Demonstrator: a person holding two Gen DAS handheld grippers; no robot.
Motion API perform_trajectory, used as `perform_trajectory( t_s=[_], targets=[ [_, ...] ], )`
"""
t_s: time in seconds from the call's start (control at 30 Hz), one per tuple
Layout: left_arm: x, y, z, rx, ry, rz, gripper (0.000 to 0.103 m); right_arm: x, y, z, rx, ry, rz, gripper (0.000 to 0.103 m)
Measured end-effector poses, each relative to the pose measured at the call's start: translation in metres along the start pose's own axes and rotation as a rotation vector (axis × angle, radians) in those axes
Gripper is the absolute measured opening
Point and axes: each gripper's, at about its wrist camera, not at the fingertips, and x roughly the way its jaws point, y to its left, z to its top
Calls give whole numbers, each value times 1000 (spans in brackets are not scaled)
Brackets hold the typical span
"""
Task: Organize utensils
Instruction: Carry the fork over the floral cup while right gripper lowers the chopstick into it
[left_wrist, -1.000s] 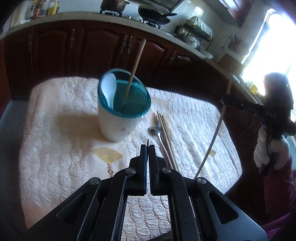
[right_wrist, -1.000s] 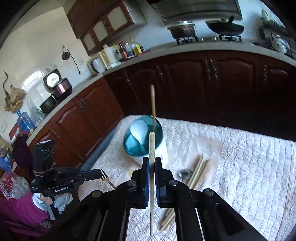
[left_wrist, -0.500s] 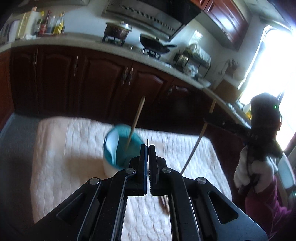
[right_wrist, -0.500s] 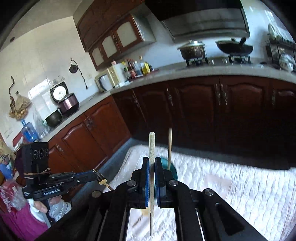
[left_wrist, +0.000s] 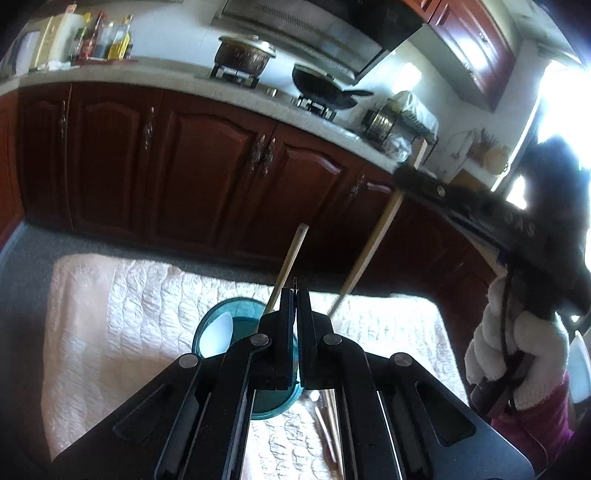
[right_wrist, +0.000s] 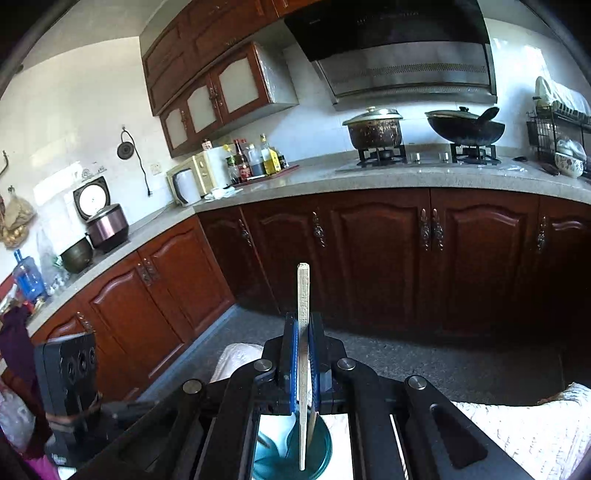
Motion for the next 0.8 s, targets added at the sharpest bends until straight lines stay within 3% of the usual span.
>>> perform_trajectory(
  t_s=[0.2,0.53,0.8],
  targets=[
    [17,18,-15,-25,31,36,0,29,-7,-22,7,30,-12,5],
    [25,30,-38,-58,46,71,0,53,-12,-65,23,164,18,5],
    [33,31,-51,-58,67,98,1,59,-17,-71,46,181,19,5]
  ],
)
